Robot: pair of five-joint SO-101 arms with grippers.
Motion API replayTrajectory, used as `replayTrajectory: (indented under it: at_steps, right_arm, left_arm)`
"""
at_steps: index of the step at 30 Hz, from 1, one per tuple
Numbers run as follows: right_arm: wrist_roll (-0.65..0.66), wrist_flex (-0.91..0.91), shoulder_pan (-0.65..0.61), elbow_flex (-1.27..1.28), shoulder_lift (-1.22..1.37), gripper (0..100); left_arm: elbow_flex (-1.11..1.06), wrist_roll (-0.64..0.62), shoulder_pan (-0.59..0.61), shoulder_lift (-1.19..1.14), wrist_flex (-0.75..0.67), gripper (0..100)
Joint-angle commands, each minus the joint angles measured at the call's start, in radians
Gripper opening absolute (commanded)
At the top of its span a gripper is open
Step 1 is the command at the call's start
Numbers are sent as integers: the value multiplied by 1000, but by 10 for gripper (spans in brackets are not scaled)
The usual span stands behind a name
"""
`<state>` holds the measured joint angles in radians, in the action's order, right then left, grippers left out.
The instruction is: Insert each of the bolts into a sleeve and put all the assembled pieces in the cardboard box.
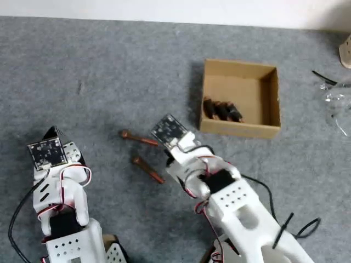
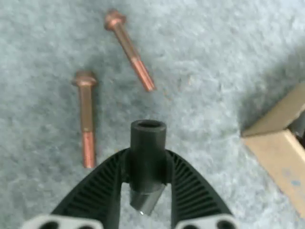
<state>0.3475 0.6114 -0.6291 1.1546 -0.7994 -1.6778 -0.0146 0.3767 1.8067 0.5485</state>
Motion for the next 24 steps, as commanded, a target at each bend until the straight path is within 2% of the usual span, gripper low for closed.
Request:
replayTrajectory:
  at_steps: [1,8,15,19,24]
  right_arm:
    - [12,-68,61,73,-125,5]
    - [12,-87,176,245,-351,5]
    - [12,-87,179,338,-532,5]
    - [12,-87,180,386,-621,5]
    - [12,-113,180,460,-730,5]
  left_arm:
    - [-18,0,-36,5,-12,50]
    - [-18,-8,-54,2,-12,56]
    - [-5,-8,-77,-62,-29,56]
    - [64,-8,-77,-305,-144,56]
    - [262,-6,-96,-779,-222,58]
